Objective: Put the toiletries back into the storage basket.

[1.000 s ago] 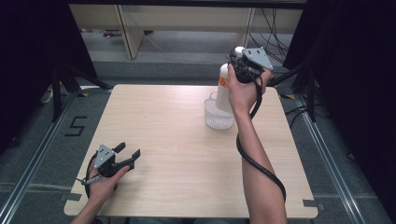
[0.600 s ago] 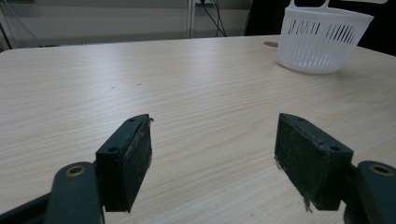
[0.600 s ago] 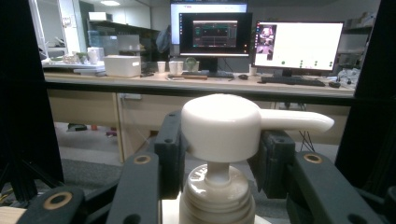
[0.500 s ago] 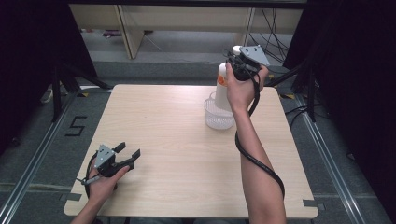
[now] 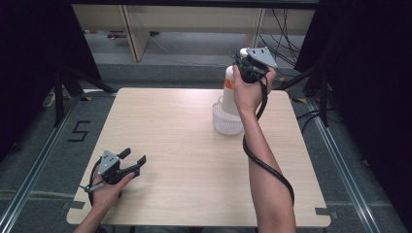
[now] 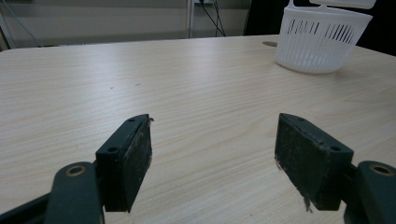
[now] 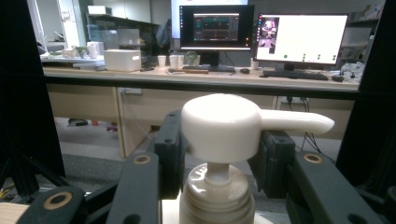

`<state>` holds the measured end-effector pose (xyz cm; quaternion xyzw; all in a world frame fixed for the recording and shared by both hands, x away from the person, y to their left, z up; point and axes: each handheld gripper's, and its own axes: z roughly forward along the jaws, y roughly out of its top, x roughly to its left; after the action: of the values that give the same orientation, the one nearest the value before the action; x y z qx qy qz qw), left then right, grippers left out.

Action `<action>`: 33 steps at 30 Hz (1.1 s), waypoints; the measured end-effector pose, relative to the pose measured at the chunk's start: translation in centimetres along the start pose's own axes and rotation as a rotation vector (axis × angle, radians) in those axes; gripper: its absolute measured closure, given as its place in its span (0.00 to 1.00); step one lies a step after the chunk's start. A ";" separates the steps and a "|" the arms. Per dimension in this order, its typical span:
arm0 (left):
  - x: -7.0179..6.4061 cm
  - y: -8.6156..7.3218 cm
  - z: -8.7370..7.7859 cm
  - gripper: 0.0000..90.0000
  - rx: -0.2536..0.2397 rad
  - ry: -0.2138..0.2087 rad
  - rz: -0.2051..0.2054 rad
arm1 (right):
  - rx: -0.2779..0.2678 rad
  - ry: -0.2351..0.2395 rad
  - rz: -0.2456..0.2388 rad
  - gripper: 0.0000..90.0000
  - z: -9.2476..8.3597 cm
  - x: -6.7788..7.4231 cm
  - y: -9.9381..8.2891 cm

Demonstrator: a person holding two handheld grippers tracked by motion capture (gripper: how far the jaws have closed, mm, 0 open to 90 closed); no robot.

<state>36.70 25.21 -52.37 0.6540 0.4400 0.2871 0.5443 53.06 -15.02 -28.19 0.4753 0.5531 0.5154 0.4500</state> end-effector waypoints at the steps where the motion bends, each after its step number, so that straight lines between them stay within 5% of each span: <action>1: 0.0 0.0 0.0 0.30 0.000 0.000 0.000 | 0.000 -0.002 -0.003 0.67 0.0 0.0 0.0; 33: 0.0 0.0 0.0 0.29 0.004 -0.006 -0.002 | 0.045 0.009 -0.005 0.67 1.2 0.4 -1.8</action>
<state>36.70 25.23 -52.36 0.6555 0.4397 0.2836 0.5445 54.08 -14.51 -30.07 0.4816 0.5679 0.5038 0.4378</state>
